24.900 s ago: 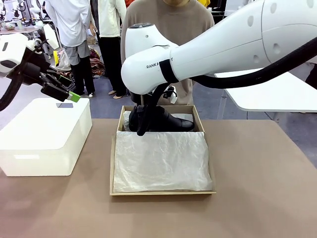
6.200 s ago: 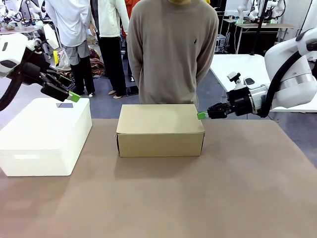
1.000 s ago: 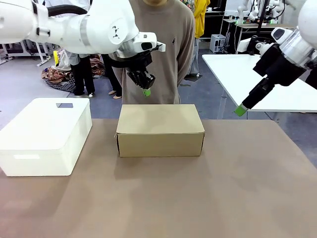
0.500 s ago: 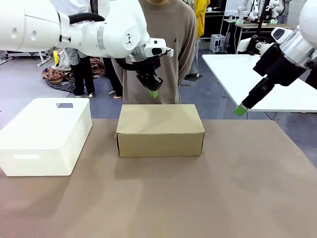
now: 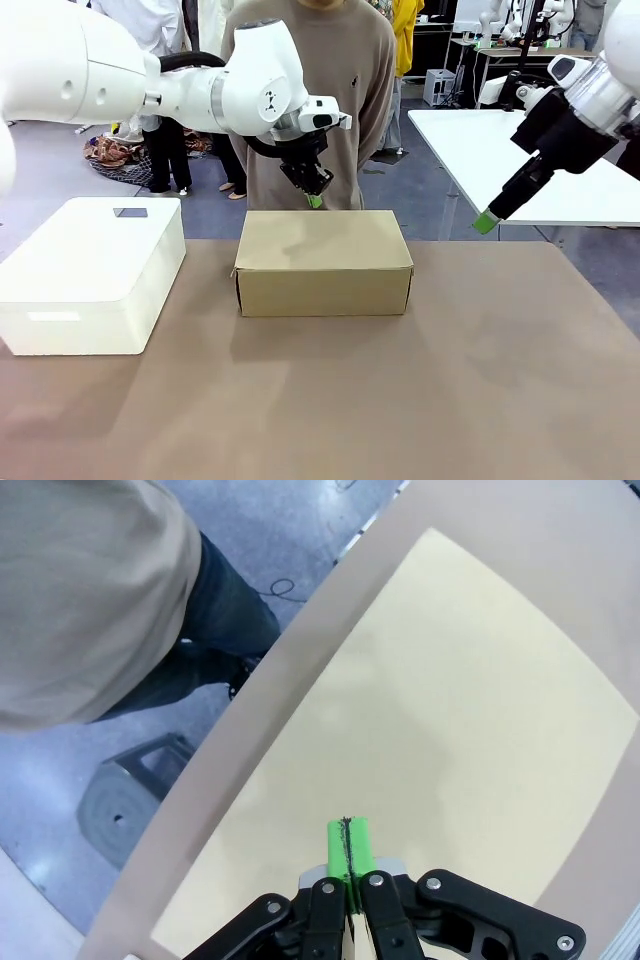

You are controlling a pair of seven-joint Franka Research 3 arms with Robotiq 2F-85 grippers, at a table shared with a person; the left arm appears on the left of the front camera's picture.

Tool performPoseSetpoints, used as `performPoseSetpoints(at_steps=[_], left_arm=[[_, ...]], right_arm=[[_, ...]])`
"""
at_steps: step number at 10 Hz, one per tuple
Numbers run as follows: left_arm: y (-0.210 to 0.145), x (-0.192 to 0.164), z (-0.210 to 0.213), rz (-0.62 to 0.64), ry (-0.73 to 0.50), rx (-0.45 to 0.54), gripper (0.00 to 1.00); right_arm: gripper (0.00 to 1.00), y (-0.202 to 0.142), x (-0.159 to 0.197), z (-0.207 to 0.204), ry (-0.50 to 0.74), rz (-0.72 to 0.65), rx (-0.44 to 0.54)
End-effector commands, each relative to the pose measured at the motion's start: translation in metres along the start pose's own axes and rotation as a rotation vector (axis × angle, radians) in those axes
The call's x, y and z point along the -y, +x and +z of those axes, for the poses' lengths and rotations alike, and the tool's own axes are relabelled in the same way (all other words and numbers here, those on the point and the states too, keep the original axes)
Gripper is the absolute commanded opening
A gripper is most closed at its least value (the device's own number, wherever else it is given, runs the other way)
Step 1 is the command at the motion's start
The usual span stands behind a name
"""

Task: Pack the shoes into the box.
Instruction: Press down on the lid of the Shoes Box.

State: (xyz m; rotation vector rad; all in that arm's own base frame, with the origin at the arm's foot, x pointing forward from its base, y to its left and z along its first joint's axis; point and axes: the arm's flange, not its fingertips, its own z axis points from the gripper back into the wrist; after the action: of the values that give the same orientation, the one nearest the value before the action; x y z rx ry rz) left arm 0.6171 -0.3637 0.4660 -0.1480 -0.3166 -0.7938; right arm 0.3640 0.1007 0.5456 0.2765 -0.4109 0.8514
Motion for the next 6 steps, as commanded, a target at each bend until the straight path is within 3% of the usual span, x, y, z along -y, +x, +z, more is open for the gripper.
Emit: performPoseSetpoints(at_steps=[1, 6], left_arm=[[0.002, -0.005, -0.012, 0.034, 0.039, -0.004, 0.0], [-0.006, -0.01, -0.044, 0.068, 0.033, -0.054, 0.0]], right_arm=[[0.86, 0.0, 0.0, 0.0, -0.011, -0.001, -0.005], [0.86, 0.0, 0.0, 0.0, -0.011, -0.001, -0.005]])
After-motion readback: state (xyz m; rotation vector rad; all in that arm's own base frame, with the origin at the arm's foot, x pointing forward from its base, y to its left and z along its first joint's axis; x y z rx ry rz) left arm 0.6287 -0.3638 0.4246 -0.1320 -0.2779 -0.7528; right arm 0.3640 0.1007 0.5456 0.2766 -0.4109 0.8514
